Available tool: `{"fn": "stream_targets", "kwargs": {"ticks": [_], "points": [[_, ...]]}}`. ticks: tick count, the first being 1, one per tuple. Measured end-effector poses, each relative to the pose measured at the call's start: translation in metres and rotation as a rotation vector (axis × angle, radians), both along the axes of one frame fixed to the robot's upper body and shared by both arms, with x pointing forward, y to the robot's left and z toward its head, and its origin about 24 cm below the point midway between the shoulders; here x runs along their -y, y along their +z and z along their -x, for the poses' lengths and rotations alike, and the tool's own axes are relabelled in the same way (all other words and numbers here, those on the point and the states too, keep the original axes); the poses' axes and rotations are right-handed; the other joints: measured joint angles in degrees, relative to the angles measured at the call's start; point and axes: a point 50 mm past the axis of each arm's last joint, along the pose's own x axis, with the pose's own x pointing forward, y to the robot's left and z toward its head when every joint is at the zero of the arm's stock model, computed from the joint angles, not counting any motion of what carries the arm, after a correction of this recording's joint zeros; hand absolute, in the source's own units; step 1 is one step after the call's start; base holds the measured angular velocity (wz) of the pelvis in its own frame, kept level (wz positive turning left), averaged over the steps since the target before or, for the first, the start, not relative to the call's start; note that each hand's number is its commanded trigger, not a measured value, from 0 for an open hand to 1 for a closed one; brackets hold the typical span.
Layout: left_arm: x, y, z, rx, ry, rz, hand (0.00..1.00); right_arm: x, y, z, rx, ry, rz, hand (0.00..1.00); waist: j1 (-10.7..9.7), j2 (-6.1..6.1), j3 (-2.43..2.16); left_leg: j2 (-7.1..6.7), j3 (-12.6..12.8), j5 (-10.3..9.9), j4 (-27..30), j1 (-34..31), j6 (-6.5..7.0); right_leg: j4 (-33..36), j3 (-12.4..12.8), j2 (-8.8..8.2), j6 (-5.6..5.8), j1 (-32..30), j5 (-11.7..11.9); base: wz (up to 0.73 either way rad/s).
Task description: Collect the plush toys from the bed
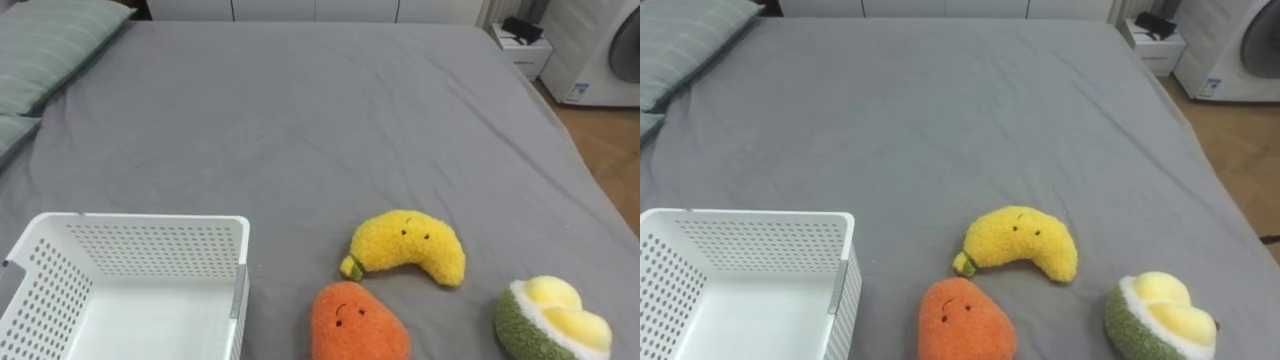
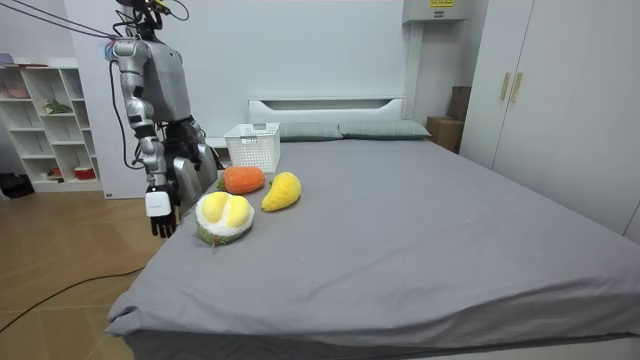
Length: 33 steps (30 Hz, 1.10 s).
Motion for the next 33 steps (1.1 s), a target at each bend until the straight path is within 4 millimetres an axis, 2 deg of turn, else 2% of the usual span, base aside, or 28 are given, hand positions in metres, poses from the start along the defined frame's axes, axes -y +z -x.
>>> {"fn": "stream_targets", "kwargs": {"ticks": [4, 9, 13, 15, 16, 18, 21, 22, 24, 28, 29, 30, 33], "points": [[-0.005, 0.001, 0.007, 0.0, 0.047, -0.013, 0.0, 0.004, 0.001, 0.019, -0.024, -0.133, 0.024, 0.0, -0.22, -0.69, 0.03, 0.04, 0.03, 0.0, -0.03, 0.32, 0.0, -0.02, -0.05, 0.02, 0.02, 0.36, -0.02, 0.0], [-0.02, 0.007, 0.013, 0.025, 0.123, -0.057, 0.0, 0.022, 0.008, 0.041, 0.019, -0.487, 0.109, 0.0, -1.7, -1.94, 0.11, 0.42, 0.0, -0.01, -0.7, 0.95, -0.02, 0.02, 0.26, 0.09, 0.04, 0.82, -0.19, -0.02], [-0.029, 0.01, 0.014, 0.04, 0.127, -0.08, 0.0, 0.041, 0.014, 0.034, 0.072, -0.564, 0.186, 0.0, -2.22, -2.66, 0.04, 0.42, 0.47, -0.01, -0.69, 1.11, 0.0, 0.2, 0.45, 0.08, 0.05, 0.67, -0.11, -0.07], [-0.037, 0.013, 0.014, 0.066, 0.151, -0.102, 0.0, 0.063, 0.024, 0.014, 0.159, -0.587, 0.256, 0.0, -2.6, -3.47, -0.09, 0.43, 0.56, -0.01, -0.68, 0.9, 0.02, 0.33, 0.69, 0.05, 0.07, 0.26, -0.09, -0.08], [-0.038, 0.014, 0.013, 0.073, 0.151, -0.107, 0.0, 0.07, 0.027, 0.007, 0.192, -0.584, 0.281, 0.0, -2.62, -3.39, 0.0, 0.44, 0.72, -0.01, -0.69, 0.84, 0.02, 0.47, 0.85, 0.06, 0.07, 0.05, -0.09, -0.16], [-0.041, 0.016, 0.014, 0.087, 0.153, -0.118, 0.0, 0.094, 0.046, -0.03, 0.346, -0.53, 0.393, 0.0, -2.52, -3.59, 0.15, 0.45, 1.98, -0.03, -0.65, 0.67, 0.04, 0.79, 1.59, 0.17, 0.03, -0.66, 0.2, -0.23], [-0.041, 0.016, 0.01, 0.107, 0.128, -0.131, 0.0, 0.11, 0.069, -0.068, 0.509, -0.42, 0.499, 0.0, -2.61, -3.97, 0.18, 0.42, 1.94, -0.04, -0.6, 0.41, 0.06, 0.91, 1.66, 0.19, 0.02, -1.13, 0.26, -0.04], [-0.041, 0.016, 0.01, 0.105, 0.121, -0.131, 0.0, 0.111, 0.073, -0.074, 0.532, -0.4, 0.513, 0.0, -2.63, -3.98, 0.18, 0.4, 1.92, -0.04, -0.58, 0.44, 0.06, 0.9, 1.62, 0.19, 0.02, -1.12, 0.26, 0.0], [-0.041, 0.017, 0.008, 0.114, 0.108, -0.132, 0.0, 0.114, 0.089, -0.1, 0.619, -0.306, 0.563, 0.0, -2.25, -3.91, 0.17, 0.37, 1.9, -0.03, -0.71, 0.18, 0.07, 0.87, 1.56, 0.18, 0.02, -1.36, 0.25, 0.0], [-0.04, 0.016, 0.001, 0.124, 0.075, -0.127, 0.0, 0.108, 0.105, -0.127, 0.708, -0.163, 0.608, 0.0, -0.93, -3.82, 0.26, 0.31, 2.17, -0.02, -0.7, -0.09, 0.05, 0.94, 1.64, 0.28, -0.02, -1.5, 0.29, 0.0], [-0.038, 0.016, 0.001, 0.123, 0.067, -0.12, 0.0, 0.104, 0.11, -0.136, 0.736, -0.099, 0.622, 0.0, -0.39, -3.57, 0.17, 0.26, 2.21, -0.02, -0.72, -0.33, 0.05, 1.04, 1.71, 0.28, -0.03, -1.88, 0.28, 0.0], [-0.036, 0.015, 0.0, 0.123, 0.058, -0.113, 0.0, 0.101, 0.118, -0.146, 0.77, -0.033, 0.646, 0.0, 0.1, -3.31, -0.13, 0.23, 2.27, -0.01, -0.7, -0.53, 0.06, 1.05, 1.68, 0.24, -0.02, -2.23, 0.29, -0.03], [-0.034, 0.014, -0.001, 0.119, 0.035, -0.105, 0.0, 0.096, 0.129, -0.164, 0.824, 0.067, 0.685, 0.0, 0.53, -2.86, 0.26, 0.19, 2.01, 0.0, -0.64, -0.52, 0.06, 0.95, 1.59, 0.22, -0.01, -2.0, 0.29, 0.03]]}}
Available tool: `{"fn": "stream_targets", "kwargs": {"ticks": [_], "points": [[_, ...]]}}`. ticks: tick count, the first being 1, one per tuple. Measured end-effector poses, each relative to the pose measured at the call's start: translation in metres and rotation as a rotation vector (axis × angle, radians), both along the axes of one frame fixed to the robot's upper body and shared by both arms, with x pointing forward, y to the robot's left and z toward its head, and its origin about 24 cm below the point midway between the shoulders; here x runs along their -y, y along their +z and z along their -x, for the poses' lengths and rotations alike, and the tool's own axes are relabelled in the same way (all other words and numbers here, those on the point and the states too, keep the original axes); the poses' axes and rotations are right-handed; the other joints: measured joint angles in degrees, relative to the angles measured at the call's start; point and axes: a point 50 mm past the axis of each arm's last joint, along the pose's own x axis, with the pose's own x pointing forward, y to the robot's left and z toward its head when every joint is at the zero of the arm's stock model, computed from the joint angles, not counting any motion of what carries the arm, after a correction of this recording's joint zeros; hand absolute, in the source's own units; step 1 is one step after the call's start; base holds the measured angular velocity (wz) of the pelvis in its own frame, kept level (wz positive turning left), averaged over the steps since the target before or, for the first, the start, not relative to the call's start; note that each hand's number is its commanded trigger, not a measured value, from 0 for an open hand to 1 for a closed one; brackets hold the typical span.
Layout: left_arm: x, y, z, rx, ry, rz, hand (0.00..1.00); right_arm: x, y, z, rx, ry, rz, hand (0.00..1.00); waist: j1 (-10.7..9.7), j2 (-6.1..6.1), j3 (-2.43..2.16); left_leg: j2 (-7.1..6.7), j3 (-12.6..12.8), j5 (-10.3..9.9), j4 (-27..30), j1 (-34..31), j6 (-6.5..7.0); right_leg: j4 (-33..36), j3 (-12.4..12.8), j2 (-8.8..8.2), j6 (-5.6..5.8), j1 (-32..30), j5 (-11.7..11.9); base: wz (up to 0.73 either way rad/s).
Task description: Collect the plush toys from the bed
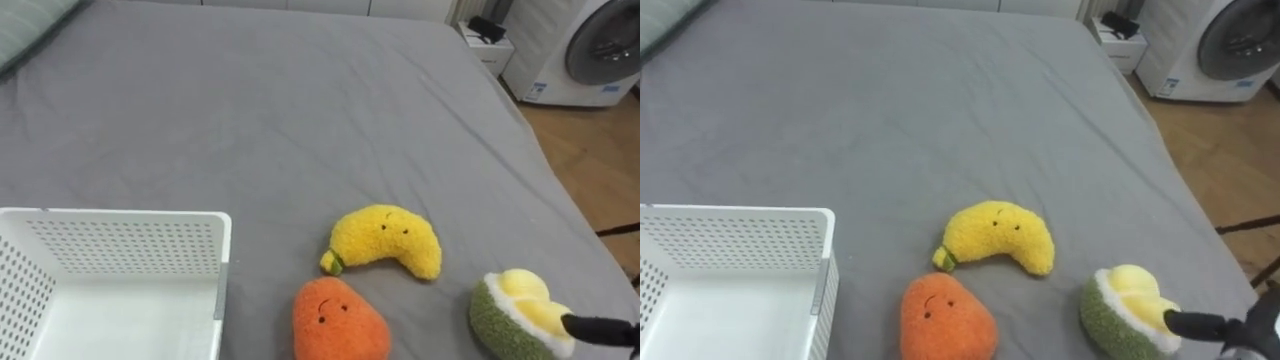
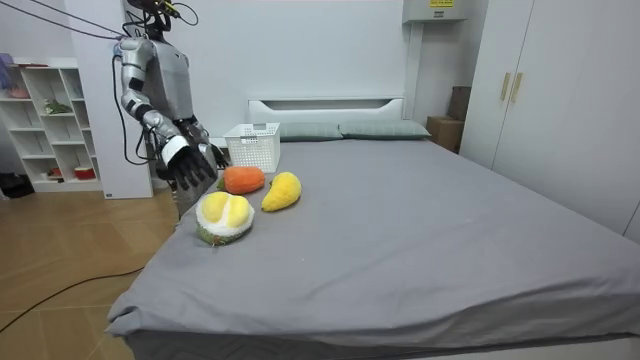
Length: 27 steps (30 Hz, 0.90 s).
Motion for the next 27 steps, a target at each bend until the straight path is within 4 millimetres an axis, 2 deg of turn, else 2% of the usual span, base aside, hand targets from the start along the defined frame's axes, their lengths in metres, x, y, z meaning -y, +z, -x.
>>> {"fn": "stream_targets", "kwargs": {"ticks": [4, 8, 16, 18, 27], "points": [[0.001, 0.001, 0.0, 0.011, -0.005, 0.0, 0.0, -0.008, -0.001, -0.008, -0.015, 0.06, 0.001, 0.0, 1.21, -0.4, -0.1, 0.0, -0.33, 0.02, 0.02, -0.12, 0.0, -0.27, -0.55, -0.08, 0.0, 0.65, 0.0, 0.07], [0.0, 0.002, 0.002, 0.013, -0.005, -0.005, 0.0, -0.015, -0.016, -0.005, -0.109, 0.123, -0.034, 0.0, 1.58, -0.74, 0.07, -0.17, -1.73, 0.11, 0.09, -0.14, 0.07, -0.98, -1.45, -0.23, 0.1, 1.05, -0.02, 0.14], [0.001, 0.001, 0.005, 0.002, -0.003, 0.018, 0.0, -0.013, -0.049, 0.024, -0.382, 0.182, -0.05, 0.0, 2.85, -0.88, -0.02, -0.78, -3.5, 0.33, 0.79, -1.23, 0.43, -1.07, -4.1, -1.19, 0.38, 1.58, -0.19, 0.15], [-0.002, 0.002, 0.006, -0.003, -0.005, 0.015, 0.0, -0.013, -0.06, 0.038, -0.46, 0.172, -0.079, 0.0, 2.87, -0.84, 0.0, -0.8, -4.68, 0.4, 0.97, -1.4, 0.55, -1.81, -5.18, -1.34, 0.56, 2.33, -0.07, 0.24], [-0.006, 0.003, 0.007, -0.023, -0.015, 0.018, 0.0, -0.009, -0.069, 0.054, -0.661, 0.286, -0.009, 0.0, 4.07, -1.23, -0.24, -0.88, -5.55, 0.43, 1.1, -1.61, 0.59, -1.8, -6.4, -1.56, 0.61, 2.15, -0.1, 0.05]]}}
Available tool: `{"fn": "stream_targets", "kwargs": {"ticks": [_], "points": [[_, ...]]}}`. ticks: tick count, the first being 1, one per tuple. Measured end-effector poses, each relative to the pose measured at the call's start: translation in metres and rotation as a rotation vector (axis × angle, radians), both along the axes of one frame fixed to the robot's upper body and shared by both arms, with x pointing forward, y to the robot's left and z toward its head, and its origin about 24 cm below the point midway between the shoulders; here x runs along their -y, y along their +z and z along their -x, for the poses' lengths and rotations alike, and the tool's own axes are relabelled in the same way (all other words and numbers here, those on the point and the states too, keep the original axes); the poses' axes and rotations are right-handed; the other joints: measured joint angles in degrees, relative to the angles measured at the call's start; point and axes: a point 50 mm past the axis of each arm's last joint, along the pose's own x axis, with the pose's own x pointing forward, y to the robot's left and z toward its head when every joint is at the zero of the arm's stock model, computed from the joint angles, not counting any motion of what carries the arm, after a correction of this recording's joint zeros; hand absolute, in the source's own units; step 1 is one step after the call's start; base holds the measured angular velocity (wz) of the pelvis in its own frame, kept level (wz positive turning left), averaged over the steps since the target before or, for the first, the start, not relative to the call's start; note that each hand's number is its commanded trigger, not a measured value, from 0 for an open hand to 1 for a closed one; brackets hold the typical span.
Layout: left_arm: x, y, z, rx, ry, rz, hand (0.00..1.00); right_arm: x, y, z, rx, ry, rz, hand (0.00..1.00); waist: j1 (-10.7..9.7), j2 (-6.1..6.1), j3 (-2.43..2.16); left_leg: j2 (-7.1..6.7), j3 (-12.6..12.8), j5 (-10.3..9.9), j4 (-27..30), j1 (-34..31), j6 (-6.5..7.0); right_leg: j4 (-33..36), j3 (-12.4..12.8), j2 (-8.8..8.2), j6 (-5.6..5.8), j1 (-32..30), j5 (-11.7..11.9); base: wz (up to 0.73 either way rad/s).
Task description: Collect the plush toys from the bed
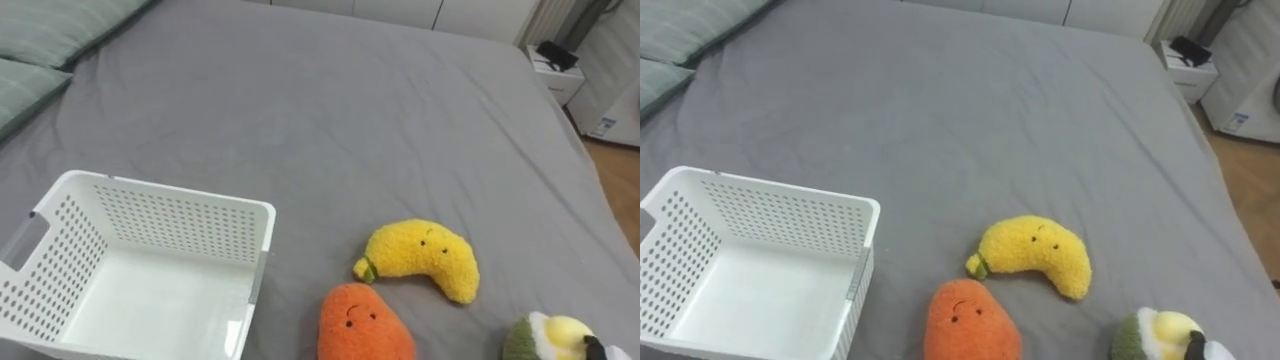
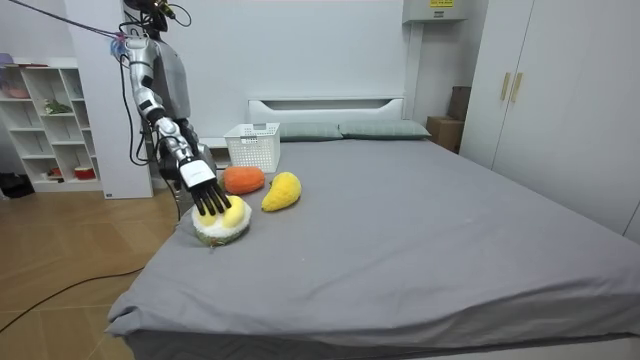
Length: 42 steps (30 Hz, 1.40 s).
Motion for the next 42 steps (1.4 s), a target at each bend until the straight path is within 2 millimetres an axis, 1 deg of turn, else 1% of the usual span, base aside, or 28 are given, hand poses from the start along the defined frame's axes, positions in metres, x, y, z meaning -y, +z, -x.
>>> {"fn": "stream_targets", "kwargs": {"ticks": [1, 2, 3, 7, 11, 13, 15, 19, 22, 24, 28, 29, 31, 34, 36, 37, 38, 39, 40, 41, 42], "points": [[0.0, 0.0, 0.0, 0.0, -0.001, 0.0, 0.0, 0.0, -0.001, 0.001, -0.009, 0.003, 0.001, 0.0, 0.07, -0.04, -0.01, -0.01, -0.02, 0.0, 0.0, 0.0, 0.0, -0.01, -0.04, 0.0, 0.0, 0.07, 0.01, 0.0], [0.0, 0.0, -0.001, -0.003, -0.002, -0.002, 0.0, 0.0, -0.002, 0.003, -0.027, 0.006, 0.0, 0.77, 0.21, -0.05, -0.01, -0.01, -0.03, 0.0, 0.06, 0.0, 0.0, -0.02, 0.0, 0.0, 0.0, 0.32, 0.02, 0.04], [0.0, 0.0, -0.001, -0.007, -0.002, -0.002, 0.0, 0.0, -0.003, 0.005, -0.044, 0.011, 0.008, 1.0, 0.33, -0.03, -0.01, -0.02, -0.06, 0.0, 0.12, 0.01, 0.0, -0.06, 0.02, 0.01, -0.01, 0.48, 0.03, 0.04], [-0.001, 0.001, -0.002, -0.007, -0.004, -0.005, 0.0, 0.001, -0.003, 0.008, -0.087, 0.062, 0.044, 1.0, 0.35, 0.1, -0.01, -0.08, -0.83, -0.01, 0.37, 0.0, 0.01, -0.13, -0.37, -0.03, -0.01, 0.79, 0.04, 0.07], [-0.001, 0.0, -0.005, -0.002, -0.013, -0.005, 0.0, 0.007, 0.001, 0.008, -0.079, 0.073, 0.097, 1.0, 0.51, 0.41, -0.12, -0.11, -1.2, -0.03, 0.73, 0.05, 0.02, -0.13, -1.01, -0.1, 0.0, 0.87, 0.04, 0.05], [0.0, 0.0, -0.004, -0.008, -0.011, -0.003, 0.0, 0.009, 0.002, 0.008, -0.077, 0.07, 0.109, 1.0, 0.59, 0.68, -0.21, -0.11, -1.31, -0.03, 0.6, 0.02, 0.01, -0.13, -1.08, -0.11, -0.01, 0.89, 0.04, 0.04], [0.0, -0.001, -0.003, -0.014, -0.01, 0.001, 0.0, 0.009, 0.002, 0.009, -0.085, 0.083, 0.125, 1.0, 0.59, 1.28, -0.37, -0.1, -1.35, -0.03, 0.58, 0.03, 0.01, -0.13, -1.09, -0.15, -0.02, 0.89, 0.03, 0.0], [0.0, -0.001, -0.004, -0.013, -0.012, 0.0, 0.0, 0.01, 0.002, 0.011, -0.086, 0.087, 0.139, 1.0, 0.59, 1.97, -0.21, -0.12, -1.36, -0.01, 0.58, 0.09, 0.01, -0.11, -1.05, -0.17, -0.02, 0.93, 0.03, 0.0], [0.0, -0.001, -0.006, -0.009, -0.016, 0.0, 0.0, 0.009, 0.001, 0.012, -0.074, 0.073, 0.124, 1.0, 0.51, 2.01, -0.09, -0.12, -1.24, 0.0, 0.46, 0.08, 0.01, -0.08, -0.98, -0.14, -0.02, 0.97, 0.03, 0.0], [0.0, -0.001, -0.008, -0.002, -0.019, 0.0, 0.0, 0.01, 0.002, 0.012, -0.057, 0.052, 0.111, 1.0, 0.28, 1.62, 0.02, -0.13, -1.19, 0.0, 0.38, 0.09, 0.01, -0.07, -1.0, -0.12, -0.02, 1.18, 0.03, 0.0], [-0.001, -0.001, -0.011, 0.006, -0.023, -0.005, 0.0, 0.013, 0.006, 0.006, 0.01, -0.008, 0.086, 1.0, 0.18, 1.19, -0.08, -0.15, -0.94, 0.02, 0.14, 0.12, 0.02, -0.09, -0.72, -0.08, 0.0, 1.15, 0.02, -0.02], [-0.001, 0.0, -0.012, 0.01, -0.024, -0.008, 0.0, 0.014, 0.008, 0.003, 0.029, -0.014, 0.083, 1.0, 0.16, 0.81, -0.23, -0.15, -0.84, 0.03, 0.15, 0.16, 0.03, -0.08, -0.63, -0.08, -0.01, 1.13, 0.03, -0.06], [-0.001, 0.0, -0.012, 0.016, -0.026, -0.013, 0.0, 0.015, 0.012, -0.004, 0.067, -0.021, 0.085, 1.0, -0.03, 0.72, -0.19, -0.16, -0.69, 0.03, 0.3, 0.2, 0.04, -0.06, -0.39, -0.08, 0.0, 1.03, 0.04, -0.06], [-0.003, 0.002, -0.013, 0.036, -0.028, -0.021, 0.0, 0.018, 0.026, -0.023, 0.161, -0.015, 0.093, 1.0, -0.82, 0.47, -0.07, -0.07, 0.07, 0.07, 0.22, 0.17, 0.1, 0.24, 0.27, -0.06, 0.02, 0.52, 0.04, -0.11], [-0.007, 0.003, -0.015, 0.041, -0.029, -0.029, 0.0, 0.02, 0.048, -0.045, 0.279, 0.018, 0.123, 1.0, -1.27, 0.02, 0.21, -0.07, 0.8, 0.08, -0.03, 0.1, 0.11, 0.46, 0.9, -0.05, 0.04, -0.39, 0.02, -0.16], [-0.007, 0.003, -0.013, 0.038, -0.028, -0.029, 0.0, 0.021, 0.055, -0.05, 0.31, 0.031, 0.136, 1.0, -1.28, -0.05, 0.24, -0.01, 0.93, 0.11, -0.13, 0.14, 0.15, 0.57, 1.28, 0.01, 0.04, -0.4, 0.02, -0.23], [-0.006, 0.003, -0.013, 0.039, -0.027, -0.027, 0.0, 0.022, 0.071, -0.063, 0.381, 0.064, 0.162, 1.0, -1.35, -0.07, 0.36, 0.0, 1.14, 0.11, -0.16, 0.21, 0.17, 0.95, 1.91, 0.06, 0.06, -0.52, 0.01, -0.17], [-0.006, 0.003, -0.015, 0.042, -0.028, -0.026, 0.0, 0.021, 0.086, -0.075, 0.45, 0.096, 0.187, 1.0, -1.74, -0.42, 0.48, -0.02, 1.39, 0.11, -0.23, 0.28, 0.17, 0.99, 1.99, 0.04, 0.08, -0.52, 0.03, -0.13], [-0.006, 0.003, -0.015, 0.042, -0.027, -0.026, 0.0, 0.019, 0.094, -0.08, 0.485, 0.113, 0.197, 1.0, -1.76, -0.38, 0.5, -0.02, 1.45, 0.11, -0.27, 0.31, 0.17, 1.02, 2.03, 0.04, 0.08, -0.52, 0.02, -0.05], [-0.006, 0.003, -0.019, 0.053, -0.033, -0.026, 0.0, 0.016, 0.108, -0.089, 0.546, 0.143, 0.214, 1.0, -1.8, -0.46, 0.58, 0.0, 1.54, 0.11, -0.27, 0.3, 0.17, 1.01, 2.12, 0.06, 0.08, -0.57, 0.03, 0.0], [-0.005, 0.002, -0.021, 0.06, -0.045, -0.023, 0.0, 0.013, 0.119, -0.098, 0.599, 0.164, 0.221, 1.0, -1.94, -0.63, 0.8, 0.03, 1.55, 0.11, -0.26, 0.21, 0.17, 0.99, 2.12, 0.07, 0.08, -0.67, 0.03, 0.0]]}}
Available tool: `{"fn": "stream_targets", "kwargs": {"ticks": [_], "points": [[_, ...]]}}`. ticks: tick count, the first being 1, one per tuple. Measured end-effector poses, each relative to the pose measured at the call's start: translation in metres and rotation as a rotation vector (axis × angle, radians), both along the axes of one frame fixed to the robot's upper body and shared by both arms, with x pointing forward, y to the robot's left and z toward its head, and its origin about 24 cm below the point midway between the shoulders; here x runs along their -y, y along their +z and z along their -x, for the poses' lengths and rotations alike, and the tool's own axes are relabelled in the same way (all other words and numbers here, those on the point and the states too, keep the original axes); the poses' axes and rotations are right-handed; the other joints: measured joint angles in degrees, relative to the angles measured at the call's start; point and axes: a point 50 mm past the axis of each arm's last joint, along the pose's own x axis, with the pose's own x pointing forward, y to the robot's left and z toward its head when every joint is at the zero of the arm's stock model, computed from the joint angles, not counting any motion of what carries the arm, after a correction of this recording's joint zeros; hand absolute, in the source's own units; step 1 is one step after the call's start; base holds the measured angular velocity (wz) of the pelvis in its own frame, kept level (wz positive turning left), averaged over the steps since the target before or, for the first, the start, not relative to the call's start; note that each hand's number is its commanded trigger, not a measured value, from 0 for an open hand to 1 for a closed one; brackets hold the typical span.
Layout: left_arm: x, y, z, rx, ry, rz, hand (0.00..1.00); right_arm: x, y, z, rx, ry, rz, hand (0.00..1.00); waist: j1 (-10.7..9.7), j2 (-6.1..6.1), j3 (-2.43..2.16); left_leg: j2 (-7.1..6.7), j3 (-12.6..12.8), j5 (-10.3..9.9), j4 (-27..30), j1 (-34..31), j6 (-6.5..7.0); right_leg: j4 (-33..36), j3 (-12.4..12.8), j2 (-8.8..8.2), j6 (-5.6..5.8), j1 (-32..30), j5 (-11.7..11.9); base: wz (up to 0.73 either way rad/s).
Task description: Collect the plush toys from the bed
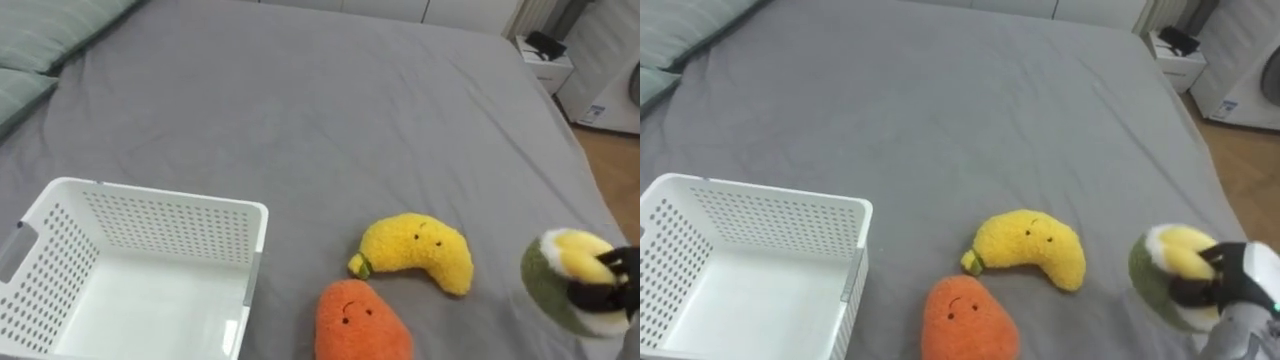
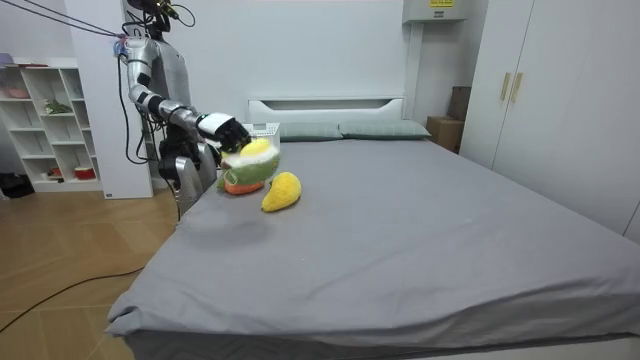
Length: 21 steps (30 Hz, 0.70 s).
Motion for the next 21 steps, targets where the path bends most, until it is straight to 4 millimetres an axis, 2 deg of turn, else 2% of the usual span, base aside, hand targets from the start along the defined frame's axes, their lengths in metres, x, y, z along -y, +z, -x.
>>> {"fn": "stream_targets", "kwargs": {"ticks": [5, 9, 13, 16, 18, 21], "points": [[0.003, -0.001, -0.003, 0.012, -0.004, 0.008, 0.0, -0.017, 0.04, -0.022, 0.175, 0.09, 0.038, 1.0, 0.62, -0.25, -0.13, 0.03, 0.54, -0.01, -0.36, -0.18, 0.01, 0.04, 0.67, 0.14, 0.05, -0.53, 0.04, -0.05], [0.004, -0.002, -0.005, 0.016, -0.004, 0.011, 0.0, -0.032, 0.07, -0.033, 0.281, 0.173, 0.048, 1.0, 0.85, 0.55, -0.21, 0.09, 0.67, -0.01, -0.44, -0.21, 0.01, 0.04, 0.85, 0.22, 0.07, -0.61, 0.11, -0.01], [0.007, -0.003, -0.005, 0.011, -0.01, 0.012, 0.0, -0.05, 0.089, -0.045, 0.34, 0.267, 0.042, 1.0, 0.76, 1.17, -0.41, 0.09, 0.69, -0.01, -0.46, -0.36, 0.0, 0.13, 0.95, 0.27, 0.05, -0.82, 0.1, 0.0], [0.012, -0.004, -0.011, 0.029, -0.018, 0.015, 0.0, -0.061, 0.1, -0.048, 0.37, 0.323, 0.035, 1.0, 1.84, 0.7, -0.71, 0.11, 0.87, -0.01, -0.35, -0.75, 0.0, 0.19, 1.19, 0.31, 0.03, -1.45, 0.1, -0.03], [0.012, -0.004, -0.013, 0.033, -0.026, 0.013, 0.0, -0.077, 0.108, -0.05, 0.394, 0.394, 0.001, 1.0, 2.41, -0.1, -0.81, 0.14, 0.86, 0.0, -0.14, -1.23, -0.01, 0.21, 1.11, 0.36, -0.07, -1.72, 0.18, 0.0], [0.013, -0.004, -0.015, 0.034, -0.037, 0.016, 0.0, -0.1, 0.115, -0.055, 0.387, 0.51, -0.028, 1.0, 3.01, -0.68, -1.02, 0.22, 0.8, 0.0, -0.16, -1.17, -0.01, 0.23, 1.26, 0.34, -0.04, -1.61, 0.21, -0.02]]}}
